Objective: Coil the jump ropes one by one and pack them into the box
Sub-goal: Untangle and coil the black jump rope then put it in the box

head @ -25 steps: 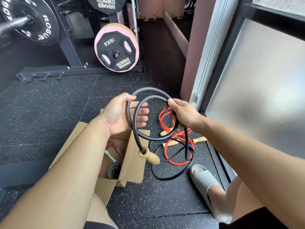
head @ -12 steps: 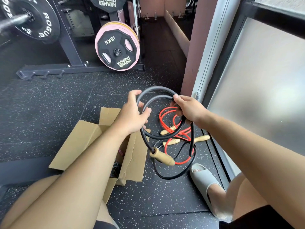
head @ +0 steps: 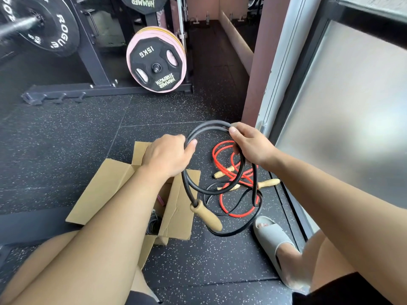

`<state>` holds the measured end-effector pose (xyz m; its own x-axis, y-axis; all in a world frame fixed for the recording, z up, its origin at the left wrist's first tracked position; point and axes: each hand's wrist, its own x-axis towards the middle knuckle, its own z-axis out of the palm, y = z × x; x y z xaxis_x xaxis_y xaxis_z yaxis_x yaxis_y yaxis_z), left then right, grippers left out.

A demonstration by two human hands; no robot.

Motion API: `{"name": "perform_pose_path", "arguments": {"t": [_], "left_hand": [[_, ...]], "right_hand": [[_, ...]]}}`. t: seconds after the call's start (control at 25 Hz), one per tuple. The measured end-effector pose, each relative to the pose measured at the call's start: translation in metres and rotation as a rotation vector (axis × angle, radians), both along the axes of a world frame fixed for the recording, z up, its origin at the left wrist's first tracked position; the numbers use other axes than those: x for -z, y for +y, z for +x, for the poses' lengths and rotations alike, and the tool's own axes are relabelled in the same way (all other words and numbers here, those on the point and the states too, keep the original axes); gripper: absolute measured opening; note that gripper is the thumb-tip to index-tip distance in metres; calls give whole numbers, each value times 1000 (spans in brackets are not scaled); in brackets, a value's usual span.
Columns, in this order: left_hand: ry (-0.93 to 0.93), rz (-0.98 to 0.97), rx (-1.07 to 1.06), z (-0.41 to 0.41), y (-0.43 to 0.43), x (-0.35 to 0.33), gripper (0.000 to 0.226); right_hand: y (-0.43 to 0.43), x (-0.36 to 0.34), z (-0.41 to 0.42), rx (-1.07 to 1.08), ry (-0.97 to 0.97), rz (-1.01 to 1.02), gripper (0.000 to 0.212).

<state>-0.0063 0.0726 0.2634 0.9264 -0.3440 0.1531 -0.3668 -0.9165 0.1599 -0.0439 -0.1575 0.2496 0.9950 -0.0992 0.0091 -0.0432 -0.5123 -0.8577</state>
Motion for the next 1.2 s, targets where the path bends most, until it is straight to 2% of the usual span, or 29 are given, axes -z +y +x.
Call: {"name": "perform_pose_path", "arguments": {"t": [0.08,0.16,0.28,0.36,0.44,0.52,0.6,0.68,0.84,0.92,1.0,1.08,1.2], "left_hand": [[-66,76,-6,-4,-4,-3,49],[-86,71,-30,-5,-6,-2,52],[-60,-140,-5,-2,-3,4,52],[170,-458,53,1,-2,9,41],[561,-770,74,-2,-7,9,29],[901,-946,105,-13,-13,10,28],[1036,-1037,147,-21,-18,13,40],[1063,-1134,167,-21,-21,13,48],[1291,-1414,183,-14,-17,-1,39],[1287,-1446,196,-11,-16,-8,39],[1188,-1463,193,-10,-16,-12,38],[1080,-1504,174,-8,-15,-13,39],[980,-1623,139,-3,-11,-16,41]], "right_hand": [[0,-1,0,-16,-1,50,31],[-2,-6,1,5,25,145,29],[-6,-10,5,17,74,213,29],[-9,-9,6,-11,104,239,30],[-10,-10,4,-25,129,250,34],[-9,-11,2,-58,141,213,39],[-8,-11,2,-68,128,188,40],[-7,-10,3,-99,99,221,39],[-7,-14,0,-84,23,166,33],[-8,-17,0,-83,-35,176,35],[-13,-15,2,-69,-55,225,32],[-15,-12,2,-56,-20,251,28],[-7,-3,-2,-27,16,183,30]]}}
